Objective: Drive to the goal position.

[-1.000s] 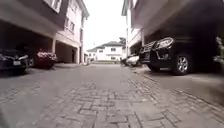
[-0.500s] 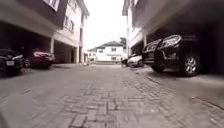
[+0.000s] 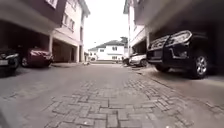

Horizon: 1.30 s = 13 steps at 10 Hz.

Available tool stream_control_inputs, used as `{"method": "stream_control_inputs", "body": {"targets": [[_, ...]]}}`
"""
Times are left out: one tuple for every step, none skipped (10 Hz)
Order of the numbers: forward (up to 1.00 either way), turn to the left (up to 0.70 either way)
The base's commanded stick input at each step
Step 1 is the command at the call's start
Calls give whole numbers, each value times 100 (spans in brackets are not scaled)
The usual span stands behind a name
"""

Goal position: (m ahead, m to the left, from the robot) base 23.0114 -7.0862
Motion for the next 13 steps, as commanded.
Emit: {"method": "stream_control_inputs", "body": {"targets": [[70,0],[70,0],[70,0],[70,0],[70,0],[70,0],[70,0],[70,0],[70,0],[70,0],[70,0],[70,0],[70,0]]}}
